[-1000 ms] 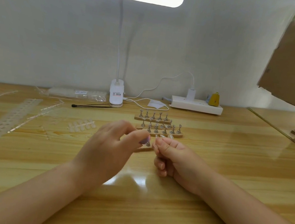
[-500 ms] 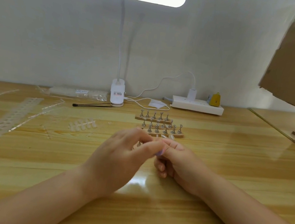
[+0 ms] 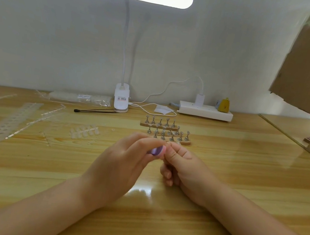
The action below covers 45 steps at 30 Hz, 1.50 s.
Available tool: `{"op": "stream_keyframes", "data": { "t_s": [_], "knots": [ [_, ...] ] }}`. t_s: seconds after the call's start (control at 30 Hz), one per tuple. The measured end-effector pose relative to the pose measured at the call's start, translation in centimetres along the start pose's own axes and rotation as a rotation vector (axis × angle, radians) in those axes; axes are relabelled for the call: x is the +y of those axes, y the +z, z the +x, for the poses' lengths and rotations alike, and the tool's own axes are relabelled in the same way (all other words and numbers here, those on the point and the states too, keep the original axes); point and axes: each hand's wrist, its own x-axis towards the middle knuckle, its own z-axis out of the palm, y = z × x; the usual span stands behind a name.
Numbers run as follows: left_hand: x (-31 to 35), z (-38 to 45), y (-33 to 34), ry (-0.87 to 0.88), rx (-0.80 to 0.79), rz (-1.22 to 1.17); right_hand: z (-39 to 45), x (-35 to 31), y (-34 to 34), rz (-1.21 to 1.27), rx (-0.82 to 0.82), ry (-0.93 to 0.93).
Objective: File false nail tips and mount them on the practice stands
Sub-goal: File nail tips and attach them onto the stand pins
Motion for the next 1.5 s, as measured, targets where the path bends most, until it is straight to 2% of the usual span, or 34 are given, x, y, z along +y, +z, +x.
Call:
{"op": "stream_keyframes", "data": {
  "t_s": [0.07, 0.2, 0.33, 0.4, 0.47, 0.6, 0.7, 0.73, 0.8, 0.87, 1.0, 1.03, 1.17, 1.2, 1.3, 1.37, 1.5],
  "knots": [
    [0.3, 0.0, 0.3, 0.018, -0.024, -0.017, 0.0, 0.1, -0.1, 0.016, 0.022, 0.003],
    [-0.4, -0.4, 0.0, -0.076, -0.061, 0.072, -0.1, -0.2, -0.2, 0.074, 0.026, 0.022],
    [0.4, 0.1, 0.1, 0.008, -0.010, -0.001, -0.1, 0.2, -0.3, 0.033, 0.016, 0.018],
    [0.8, 0.3, 0.2, -0.051, -0.083, -0.025, -0.1, 0.1, -0.2, 0.040, 0.021, 0.018],
    [0.5, 0.2, 0.0, -0.081, -0.110, 0.069, -0.1, 0.0, -0.2, 0.077, 0.022, 0.029],
    [-0.2, -0.2, 0.1, 0.073, 0.035, 0.229, 0.0, 0.0, -0.3, 0.102, 0.013, 0.027],
    [0.0, -0.6, 0.7, 0.223, 0.039, 0.352, -0.1, -0.1, -0.1, 0.071, -0.027, 0.034],
    [-0.3, -0.6, 0.5, 0.221, 0.026, 0.409, -0.2, -0.1, -0.1, 0.075, -0.036, 0.038],
    [-1.1, -0.5, 0.0, 0.106, 0.044, 0.480, -0.2, -0.3, -0.2, 0.090, -0.032, 0.053],
    [-1.4, -0.3, -0.4, 0.057, 0.090, 0.455, -0.2, -0.4, -0.1, 0.079, -0.030, 0.061],
    [-0.1, -0.3, 0.6, 0.344, 0.099, 0.407, -0.3, -0.4, -0.2, 0.023, -0.061, 0.071],
    [-0.1, -0.3, 0.7, 0.360, 0.078, 0.443, -0.3, -0.4, -0.2, 0.004, -0.060, 0.076],
    [-1.6, -0.4, -0.2, 0.104, 0.067, 0.544, -0.2, -0.4, -0.2, 0.057, -0.025, 0.082],
    [-1.7, -0.4, -0.3, 0.104, 0.086, 0.530, -0.1, -0.3, -0.2, 0.063, -0.026, 0.077],
    [-0.7, -0.4, 0.5, 0.345, 0.122, 0.439, -0.2, -0.2, -0.3, 0.025, -0.075, 0.058],
    [-0.4, -0.6, 0.8, 0.406, 0.096, 0.445, -0.3, -0.2, -0.3, -0.012, -0.100, 0.056],
    [-1.8, -0.5, -0.3, 0.152, 0.116, 0.535, -0.2, -0.3, -0.2, 0.058, -0.049, 0.073]
  ]
}}
